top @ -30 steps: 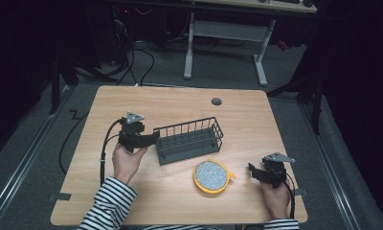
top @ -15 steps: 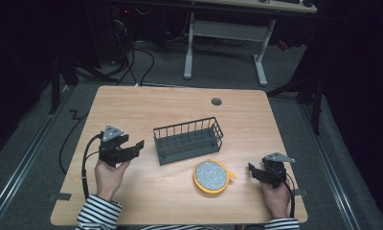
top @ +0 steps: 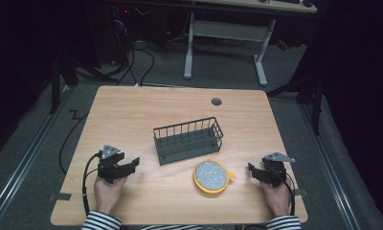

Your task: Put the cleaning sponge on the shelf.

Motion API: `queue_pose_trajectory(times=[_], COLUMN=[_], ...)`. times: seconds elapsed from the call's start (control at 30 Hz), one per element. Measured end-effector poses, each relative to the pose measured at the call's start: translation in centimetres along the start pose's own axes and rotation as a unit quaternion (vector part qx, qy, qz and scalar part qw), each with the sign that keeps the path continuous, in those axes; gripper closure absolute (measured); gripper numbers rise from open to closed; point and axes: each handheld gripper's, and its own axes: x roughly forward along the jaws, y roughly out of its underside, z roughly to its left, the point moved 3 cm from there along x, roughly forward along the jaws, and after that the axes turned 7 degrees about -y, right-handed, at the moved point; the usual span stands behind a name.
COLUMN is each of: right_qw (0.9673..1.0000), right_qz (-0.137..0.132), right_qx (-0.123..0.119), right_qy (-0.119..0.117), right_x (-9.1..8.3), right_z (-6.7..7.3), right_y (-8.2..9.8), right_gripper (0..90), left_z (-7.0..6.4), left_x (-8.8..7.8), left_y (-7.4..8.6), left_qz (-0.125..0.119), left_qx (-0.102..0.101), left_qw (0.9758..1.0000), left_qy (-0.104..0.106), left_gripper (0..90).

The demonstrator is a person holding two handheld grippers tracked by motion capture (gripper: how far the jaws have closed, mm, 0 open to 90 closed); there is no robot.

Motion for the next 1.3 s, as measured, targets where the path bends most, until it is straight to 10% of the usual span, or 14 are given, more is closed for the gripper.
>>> queue_pose_trajectory(times=[0.3,0.6,0.93,1.3], right_qw=[1.0,0.997,0.9829,0.9728], right_qz=[0.006,-0.002,-0.009,0.043], right_qx=[0.005,0.014,-0.023,-0.081], right_qy=[-0.006,-0.076,-0.183,-0.213], right_x=[-0.1,-0.9,-2.1,-0.1], right_z=[-0.1,0.6,4.5,8.5], right_y=[-0.1,-1.6,-4.9,-5.9], right_gripper=[34.5,38.1,42.5,41.2], left_z=[0.6,0.4,0.2,0.3], left_x=[1.3,2.1,2.2,2.1], left_y=[0.8,1.3,1.3,1.3], left_qz=[0.008,0.021,0.022,0.02], left_qx=[0.012,0.035,0.035,0.029], left_qw=[0.9992,0.9972,0.9969,0.9973], left_qy=[-0.038,-0.063,-0.068,-0.064], left_gripper=[32.7,32.9,31.9,31.9])
